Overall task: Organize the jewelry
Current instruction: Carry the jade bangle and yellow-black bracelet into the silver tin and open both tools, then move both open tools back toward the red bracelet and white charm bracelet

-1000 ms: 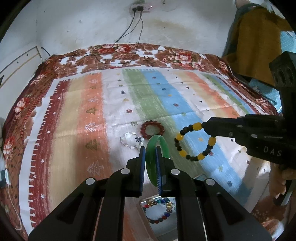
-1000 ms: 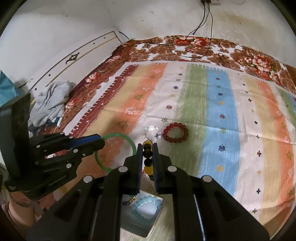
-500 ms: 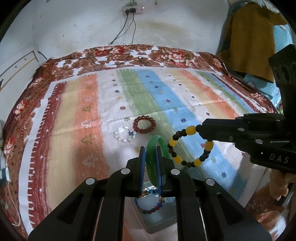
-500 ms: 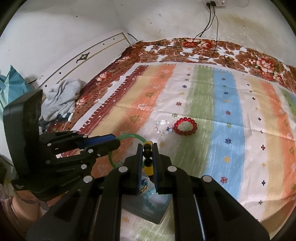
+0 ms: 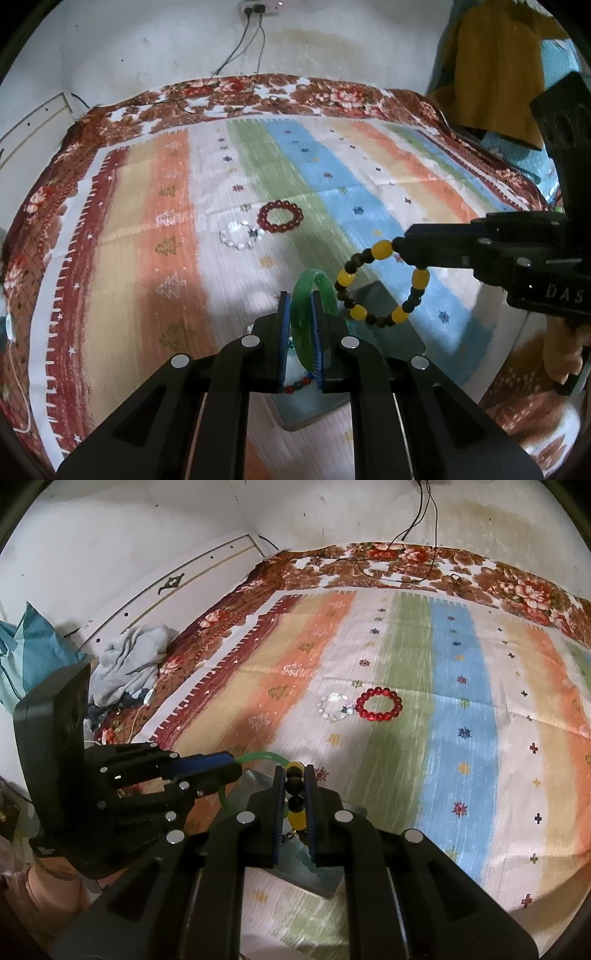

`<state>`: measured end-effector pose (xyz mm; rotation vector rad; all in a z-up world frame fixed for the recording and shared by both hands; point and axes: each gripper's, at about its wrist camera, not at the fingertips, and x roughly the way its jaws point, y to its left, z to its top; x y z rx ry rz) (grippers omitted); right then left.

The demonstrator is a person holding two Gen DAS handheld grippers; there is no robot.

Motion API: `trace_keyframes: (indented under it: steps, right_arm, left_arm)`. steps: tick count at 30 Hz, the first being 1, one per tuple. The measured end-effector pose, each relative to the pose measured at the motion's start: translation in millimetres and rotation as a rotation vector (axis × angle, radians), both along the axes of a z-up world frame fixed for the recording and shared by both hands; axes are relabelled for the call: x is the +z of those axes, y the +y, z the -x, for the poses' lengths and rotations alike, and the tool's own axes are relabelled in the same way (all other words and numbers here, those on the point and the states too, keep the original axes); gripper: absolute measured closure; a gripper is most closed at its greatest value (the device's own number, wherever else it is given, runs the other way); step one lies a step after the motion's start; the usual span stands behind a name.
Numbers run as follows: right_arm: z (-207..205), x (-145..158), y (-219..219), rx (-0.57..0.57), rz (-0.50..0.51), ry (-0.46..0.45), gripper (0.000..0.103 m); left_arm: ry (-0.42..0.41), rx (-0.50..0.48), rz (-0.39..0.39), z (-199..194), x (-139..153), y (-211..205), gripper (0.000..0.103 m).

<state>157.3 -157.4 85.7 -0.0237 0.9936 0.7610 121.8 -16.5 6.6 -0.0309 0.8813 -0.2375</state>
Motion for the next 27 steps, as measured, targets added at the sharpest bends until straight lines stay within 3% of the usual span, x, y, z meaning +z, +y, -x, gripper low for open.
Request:
trace_keyframes:
  steps: [3, 4, 5, 6, 10, 13, 16, 27]
  right_arm:
    - [0, -3, 0, -0.003, -0.001, 0.012, 0.087]
    - [-2, -3, -2, -0.026, -0.007, 0.015, 0.065]
    - [-4, -3, -5, -0.053, -0.010, 0.021, 0.040]
    - [-6, -2, -7, -0.066, -0.010, 0.017, 0.035]
    - [-11, -3, -12, -0.088, 0.005, 0.004, 0.034]
    - [-16, -7, -13, -0.104, 0.012, 0.023, 0.034]
    - [-18, -8, -15, -0.114, 0.022, 0.020, 0.025]
    - [-26, -14, -10, -0.121, 0.080, 0.001, 0.010]
  left_arm:
    - [0.026, -0.014, -0.005, 0, -5, -3, 0.088]
    - [0.026, -0.009, -0.010, 0, -5, -4, 0.081]
    - [0.020, -0.004, -0.016, -1, -5, -4, 0.065]
    - [0.011, -0.004, -0.022, 0, -4, -4, 0.057]
    - [0.004, 0.022, -0.046, -3, -6, -1, 0.047]
    - [0.006, 0.041, -0.074, -6, -9, 3, 0.045]
    - [-0.001, 0.048, -0.093, -8, -10, 5, 0.039]
    - [-0.033, 0.104, -0.148, -16, -13, 11, 0.013]
